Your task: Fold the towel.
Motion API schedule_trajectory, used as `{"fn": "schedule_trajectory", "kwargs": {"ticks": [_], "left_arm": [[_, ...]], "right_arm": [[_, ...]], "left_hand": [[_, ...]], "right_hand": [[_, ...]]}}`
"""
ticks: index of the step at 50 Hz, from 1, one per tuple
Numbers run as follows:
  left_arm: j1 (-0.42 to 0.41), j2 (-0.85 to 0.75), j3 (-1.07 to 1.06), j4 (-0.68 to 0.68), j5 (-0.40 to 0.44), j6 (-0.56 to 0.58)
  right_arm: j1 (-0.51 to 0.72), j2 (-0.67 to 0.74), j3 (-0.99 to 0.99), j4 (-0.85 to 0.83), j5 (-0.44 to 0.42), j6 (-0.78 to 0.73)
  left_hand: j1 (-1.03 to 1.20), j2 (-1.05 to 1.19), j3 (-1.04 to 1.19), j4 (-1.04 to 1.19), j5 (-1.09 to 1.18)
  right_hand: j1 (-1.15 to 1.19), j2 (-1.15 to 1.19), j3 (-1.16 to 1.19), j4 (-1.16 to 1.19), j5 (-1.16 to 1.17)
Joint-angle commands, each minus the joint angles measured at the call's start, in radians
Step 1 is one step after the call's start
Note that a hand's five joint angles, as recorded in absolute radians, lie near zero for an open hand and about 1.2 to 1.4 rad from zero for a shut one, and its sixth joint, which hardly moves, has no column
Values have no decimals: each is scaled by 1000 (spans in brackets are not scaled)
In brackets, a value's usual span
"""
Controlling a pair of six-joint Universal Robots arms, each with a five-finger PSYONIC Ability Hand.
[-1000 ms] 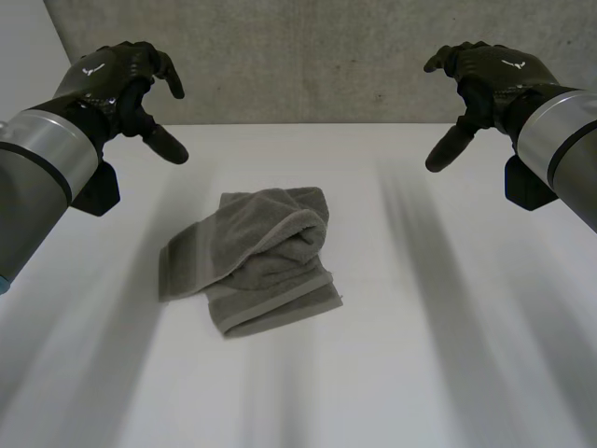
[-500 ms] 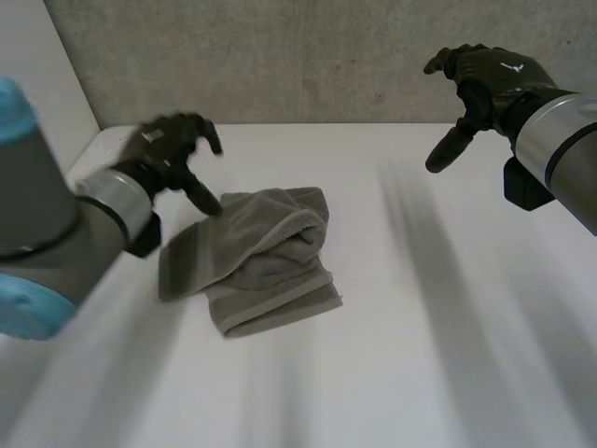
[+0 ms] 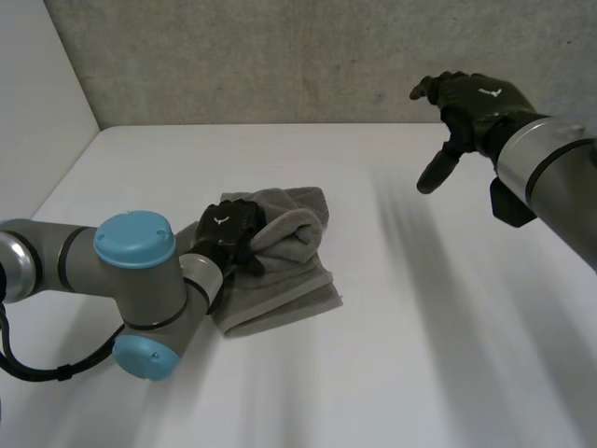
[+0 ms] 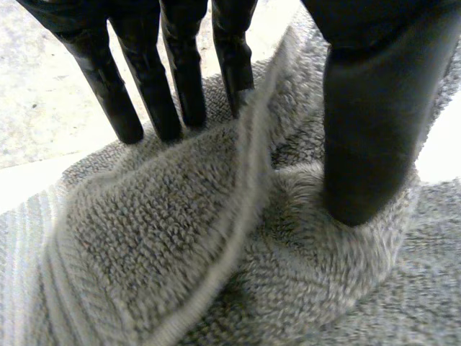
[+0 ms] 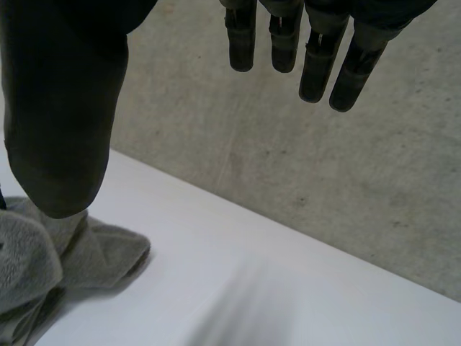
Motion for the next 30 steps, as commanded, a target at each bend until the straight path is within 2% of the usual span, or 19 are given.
{"fn": "schedule_trajectory", "kwargs": {"ticks": [1,14,17,19,30], "left_arm": [[14,26,3,6,-70,35],[71,161,-45,6,-81,38],[91,172,-53,4,-79,38],[120,181,-56,4,-79,38],[204,192,-49,0,-50,38]], "right_arm": [[58,49,20,0,0,-39],[179,330,34,-27,6,-13],[194,342,35,-37,6,1],[214,359,37,-53,6,26],[239,411,16,-129,14,46]], "left_hand": [[322,324,326,332,329],[334,336,339,344,341],[455,456,459,465,462],[775,777,780,786,782],[777,779,782,787,784]], "right_hand": [[-64,-73,-66,-76,-58],[-64,-73,-66,-76,-58],[-64,-73,-66,-76,-58],[-64,-73,-66,-76,-58],[-1,-10,-3,-13,5]]}}
